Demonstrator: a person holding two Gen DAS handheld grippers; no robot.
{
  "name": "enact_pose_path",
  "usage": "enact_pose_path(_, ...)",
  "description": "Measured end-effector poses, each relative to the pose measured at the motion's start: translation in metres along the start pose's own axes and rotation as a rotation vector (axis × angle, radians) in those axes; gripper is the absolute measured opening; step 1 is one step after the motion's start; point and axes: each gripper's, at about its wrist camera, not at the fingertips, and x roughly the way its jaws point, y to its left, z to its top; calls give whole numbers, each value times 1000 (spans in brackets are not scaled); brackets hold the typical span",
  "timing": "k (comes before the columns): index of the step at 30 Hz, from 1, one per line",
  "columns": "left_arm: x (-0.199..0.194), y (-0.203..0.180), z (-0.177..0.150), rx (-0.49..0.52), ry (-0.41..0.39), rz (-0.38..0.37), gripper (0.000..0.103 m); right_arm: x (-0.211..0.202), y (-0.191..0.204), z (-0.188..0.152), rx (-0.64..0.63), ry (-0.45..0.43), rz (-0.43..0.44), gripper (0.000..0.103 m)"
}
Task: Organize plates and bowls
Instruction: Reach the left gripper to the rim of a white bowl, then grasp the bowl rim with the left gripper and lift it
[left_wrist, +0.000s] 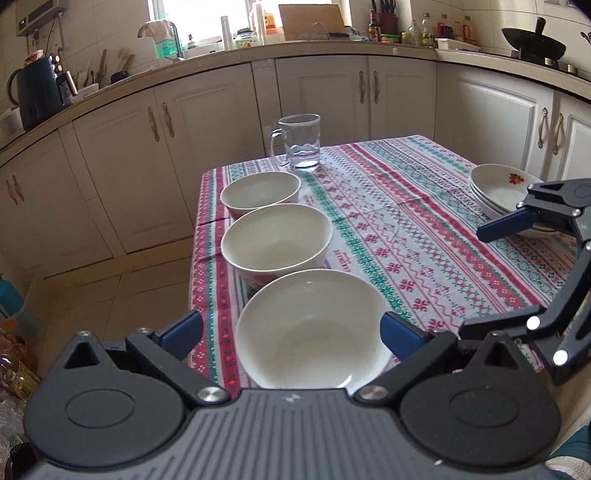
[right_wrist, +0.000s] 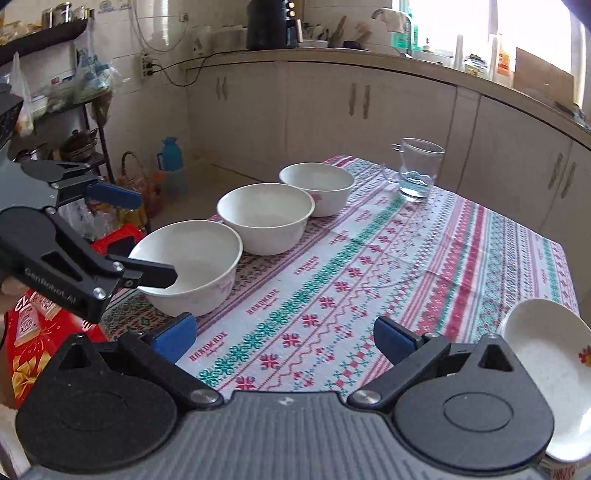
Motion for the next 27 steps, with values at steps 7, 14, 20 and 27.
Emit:
enact_pose_path(7, 20, 29, -2, -79, 50, -69, 89, 32, 30, 12, -110, 49, 94, 103)
enact_pose_path(14, 33, 39, -4, -116, 80, -128, 79, 50, 44, 18, -153, 80, 142, 99)
enact_pose_path(20, 40, 43, -3, -133, 102, -172, 66, 59, 47, 20, -166, 97, 156, 88)
enact_pose_path(27, 46, 44, -1, -140, 125, -202, 60, 61, 48, 22, -192, 87, 173, 85)
